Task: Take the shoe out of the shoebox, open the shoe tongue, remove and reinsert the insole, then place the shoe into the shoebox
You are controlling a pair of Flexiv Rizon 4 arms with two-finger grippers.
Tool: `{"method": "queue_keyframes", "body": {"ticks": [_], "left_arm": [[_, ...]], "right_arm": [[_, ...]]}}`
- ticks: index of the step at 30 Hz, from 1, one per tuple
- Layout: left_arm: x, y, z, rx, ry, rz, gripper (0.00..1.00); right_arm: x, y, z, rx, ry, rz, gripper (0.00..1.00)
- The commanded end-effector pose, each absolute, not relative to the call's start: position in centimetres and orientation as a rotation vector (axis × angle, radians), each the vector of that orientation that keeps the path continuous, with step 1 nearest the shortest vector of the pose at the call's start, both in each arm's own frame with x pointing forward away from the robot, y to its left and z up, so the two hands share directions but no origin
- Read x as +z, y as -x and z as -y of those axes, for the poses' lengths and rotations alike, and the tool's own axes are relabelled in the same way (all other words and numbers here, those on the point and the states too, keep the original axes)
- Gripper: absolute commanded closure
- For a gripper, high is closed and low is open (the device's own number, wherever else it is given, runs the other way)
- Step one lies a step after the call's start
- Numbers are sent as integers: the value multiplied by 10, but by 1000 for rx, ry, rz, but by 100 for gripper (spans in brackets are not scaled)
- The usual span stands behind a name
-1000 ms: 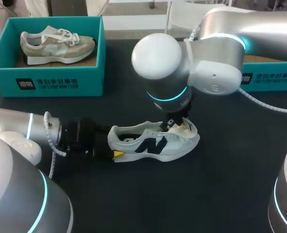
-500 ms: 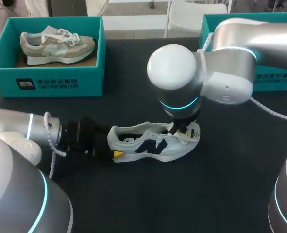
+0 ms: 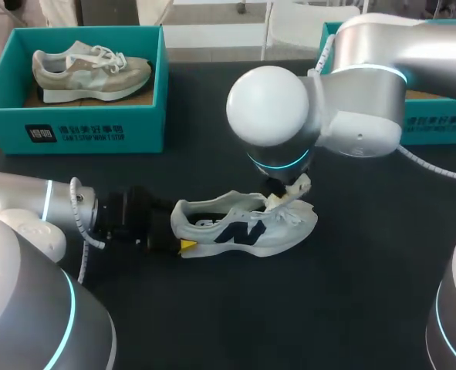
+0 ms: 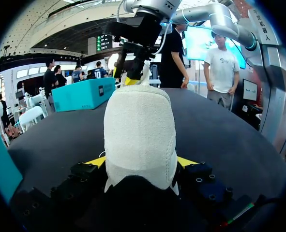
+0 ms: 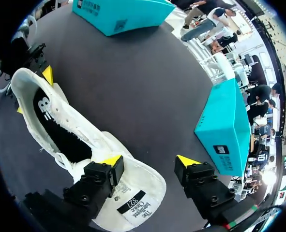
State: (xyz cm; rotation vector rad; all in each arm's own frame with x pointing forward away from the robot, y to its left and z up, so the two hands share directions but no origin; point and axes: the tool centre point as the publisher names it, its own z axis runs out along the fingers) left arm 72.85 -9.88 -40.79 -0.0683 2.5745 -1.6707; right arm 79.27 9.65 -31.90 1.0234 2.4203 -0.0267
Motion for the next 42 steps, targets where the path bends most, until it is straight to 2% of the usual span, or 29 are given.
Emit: {"method": "queue_keyframes", "body": {"ticks": [1,3,10,11,19,20,22,25,40,42], "left_arm": [[-412,-727,99,-1671,68,-2572,100],[-412,-727,99,-1671,68,-2572,100],[-412,-727,99,-1671,68,-2572,100],[-412,-727,99,-1671,68,-2572,100],[-412,-727,99,-1671,68,-2572,100],[-412,-727,99,-1671,68,-2572,100],[-412,-727,99,-1671,68,-2572,100],[-412,-727,99,-1671,68,-2572,100],[-412,-727,99,-1671,68,-2572,100],[-412,-727,99,-1671,68,-2572,100]], "right_arm": [[-296,-788,-102,-6,-972,-2407,26],[-285,-791,-109,9,-939,-2404,30],[-252,-799,-145,135,-635,-2498,30],[-249,-799,-151,163,-582,-2525,36],[-229,-787,-192,272,-171,-2743,58],[-229,-784,-197,280,-113,-2772,66],[-231,-773,-209,265,-16,-2832,100],[-239,-755,-221,240,28,-2911,100],[-239,-755,-221,240,28,-2911,100],[-271,-751,-232,265,6,-2956,100]]}}
